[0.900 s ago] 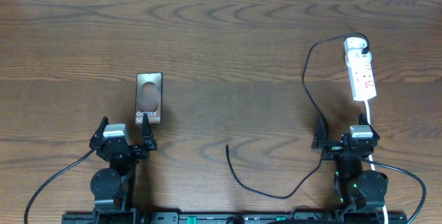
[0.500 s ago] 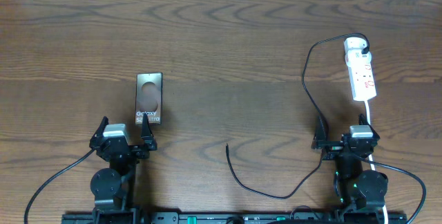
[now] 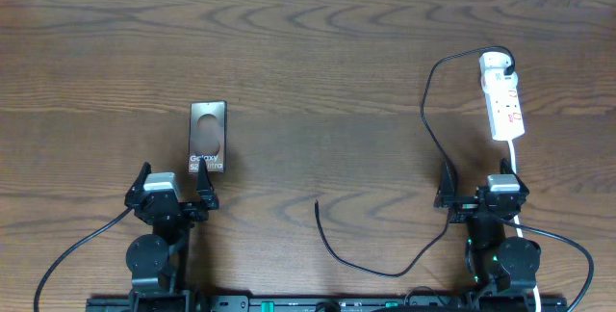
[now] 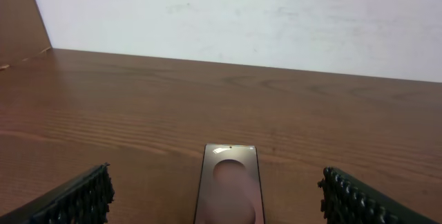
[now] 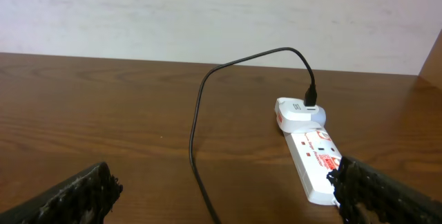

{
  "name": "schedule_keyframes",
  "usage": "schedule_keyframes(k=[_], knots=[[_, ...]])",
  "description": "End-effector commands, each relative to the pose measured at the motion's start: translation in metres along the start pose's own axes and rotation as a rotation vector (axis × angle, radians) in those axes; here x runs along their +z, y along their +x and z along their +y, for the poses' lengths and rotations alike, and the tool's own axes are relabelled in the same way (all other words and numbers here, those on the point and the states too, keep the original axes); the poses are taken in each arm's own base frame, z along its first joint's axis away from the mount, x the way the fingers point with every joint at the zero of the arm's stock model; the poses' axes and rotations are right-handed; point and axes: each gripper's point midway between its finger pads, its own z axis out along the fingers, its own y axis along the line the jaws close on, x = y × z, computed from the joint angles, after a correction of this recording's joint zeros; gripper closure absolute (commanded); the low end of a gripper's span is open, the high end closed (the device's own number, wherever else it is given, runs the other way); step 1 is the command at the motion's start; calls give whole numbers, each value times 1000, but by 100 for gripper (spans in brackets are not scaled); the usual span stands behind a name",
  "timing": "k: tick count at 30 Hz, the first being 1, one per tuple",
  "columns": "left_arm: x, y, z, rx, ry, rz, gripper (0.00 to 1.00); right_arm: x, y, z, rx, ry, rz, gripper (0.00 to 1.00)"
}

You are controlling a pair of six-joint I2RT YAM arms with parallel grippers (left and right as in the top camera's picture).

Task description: Plug charger to phone and switch on socket

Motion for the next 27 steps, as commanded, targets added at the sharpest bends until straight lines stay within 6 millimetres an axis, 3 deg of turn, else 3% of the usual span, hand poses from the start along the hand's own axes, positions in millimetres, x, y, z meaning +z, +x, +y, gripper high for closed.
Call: schedule_keyframes(k=[1,27], knots=[[1,15,3,-1,-15,47,6,0,1,0,-11,-4,1,1],[1,15,8,0,-41,45,6,0,1,0,-11,-4,1,1]])
